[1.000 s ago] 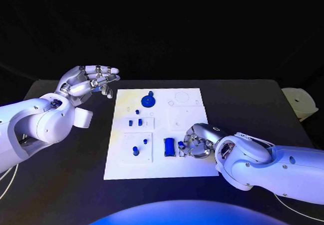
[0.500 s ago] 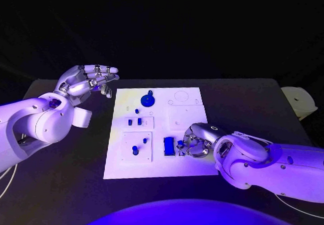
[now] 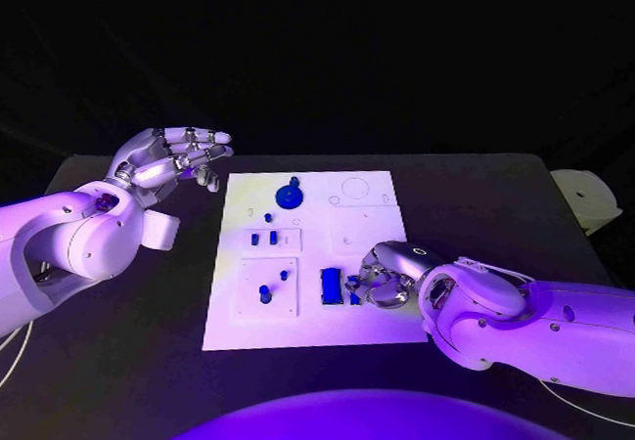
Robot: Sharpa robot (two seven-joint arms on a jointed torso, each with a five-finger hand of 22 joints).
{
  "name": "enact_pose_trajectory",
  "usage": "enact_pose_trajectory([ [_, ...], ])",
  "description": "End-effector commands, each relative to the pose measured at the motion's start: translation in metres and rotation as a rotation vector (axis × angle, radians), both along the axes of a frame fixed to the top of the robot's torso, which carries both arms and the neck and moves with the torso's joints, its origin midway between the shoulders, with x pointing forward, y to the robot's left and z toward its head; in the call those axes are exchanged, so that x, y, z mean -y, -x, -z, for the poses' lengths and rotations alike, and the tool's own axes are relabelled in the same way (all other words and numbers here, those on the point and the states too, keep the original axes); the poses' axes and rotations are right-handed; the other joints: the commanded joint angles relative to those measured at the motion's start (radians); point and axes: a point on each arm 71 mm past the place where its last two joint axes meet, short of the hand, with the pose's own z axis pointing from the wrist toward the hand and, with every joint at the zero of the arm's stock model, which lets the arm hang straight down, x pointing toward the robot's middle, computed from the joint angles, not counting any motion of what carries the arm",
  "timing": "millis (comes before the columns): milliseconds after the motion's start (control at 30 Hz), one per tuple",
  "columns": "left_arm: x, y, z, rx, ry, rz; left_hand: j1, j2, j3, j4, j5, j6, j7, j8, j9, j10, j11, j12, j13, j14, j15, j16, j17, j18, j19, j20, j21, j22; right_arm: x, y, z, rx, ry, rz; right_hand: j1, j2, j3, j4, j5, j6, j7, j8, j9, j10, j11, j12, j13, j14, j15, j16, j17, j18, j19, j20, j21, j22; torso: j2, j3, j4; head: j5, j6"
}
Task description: Assemble the parts on the task board
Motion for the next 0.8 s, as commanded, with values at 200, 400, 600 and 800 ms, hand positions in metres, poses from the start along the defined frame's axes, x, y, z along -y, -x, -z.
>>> enact_pose_trajectory([
  [200, 0.002, 0.001, -0.001, 0.003, 0.008, 0.017, -0.001, 0.007, -0.005, 0.001, 0.007, -0.006, 0.000, 0.004, -0.001, -0.007, -0.002, 0.005, 0.002, -0.006, 0.002, 0.004, -0.001, 0.016, -0.001, 0.004, -0.004, -0.001, 0.001, 0.002, -0.001, 0.013, 0.006, -0.007, -0.028, -0.005, -0.019, -0.002, -0.043, 0.005, 0.005, -0.005, -0.003, 0.038, -0.008, 0.001, 0.156, 0.102, -0.005, 0.003, 0.263, -0.007, 0.105, -0.007, 0.005, 0.263, 0.000, 0.0003, 0.0004, -0.002, -0.001],
  [400, 0.001, 0.000, -0.001, 0.005, 0.008, 0.014, -0.001, 0.007, -0.005, 0.001, 0.007, -0.006, 0.000, 0.004, -0.001, -0.007, -0.002, 0.005, 0.002, -0.006, 0.002, 0.004, -0.001, 0.016, -0.001, 0.004, -0.004, -0.001, 0.006, 0.003, -0.006, 0.039, -0.026, 0.013, 0.004, -0.023, -0.020, -0.016, -0.045, -0.001, 0.006, -0.006, -0.005, 0.035, -0.008, -0.008, 0.153, 0.102, -0.006, 0.003, 0.263, -0.007, 0.105, -0.008, 0.005, 0.263, -0.001, 0.0011, -0.0015, -0.003, 0.002],
  [600, 0.000, -0.002, -0.001, 0.014, 0.013, 0.008, -0.005, 0.006, -0.006, 0.003, 0.006, -0.006, 0.000, 0.005, -0.001, -0.008, -0.002, 0.007, 0.002, -0.006, 0.002, 0.004, -0.002, 0.016, -0.001, 0.004, -0.005, -0.002, 0.017, -0.007, -0.023, 0.124, -0.203, 0.041, 0.045, -0.046, -0.028, -0.015, -0.032, -0.039, 0.021, -0.026, -0.014, 0.011, 0.004, -0.065, 0.128, 0.101, 0.004, 0.000, 0.257, -0.007, 0.105, -0.002, 0.005, 0.263, -0.006, 0.0004, -0.0030, -0.007, 0.013],
  [800, -0.001, -0.008, 0.002, 0.013, 0.043, -0.012, -0.023, 0.002, -0.018, 0.016, 0.003, -0.007, -0.001, 0.007, -0.001, -0.010, -0.002, 0.013, 0.003, -0.009, 0.004, 0.005, -0.004, 0.015, -0.004, 0.007, -0.010, -0.005, 0.037, -0.039, -0.038, 0.138, -0.466, 0.090, 0.146, -0.076, -0.062, -0.033, 0.024, -0.095, 0.049, -0.059, -0.026, -0.046, 0.028, -0.188, 0.073, 0.082, 0.024, -0.037, 0.186, 0.012, 0.078, 0.017, -0.084, 0.237, -0.024, -0.0023, -0.0048, -0.010, 0.037],
])
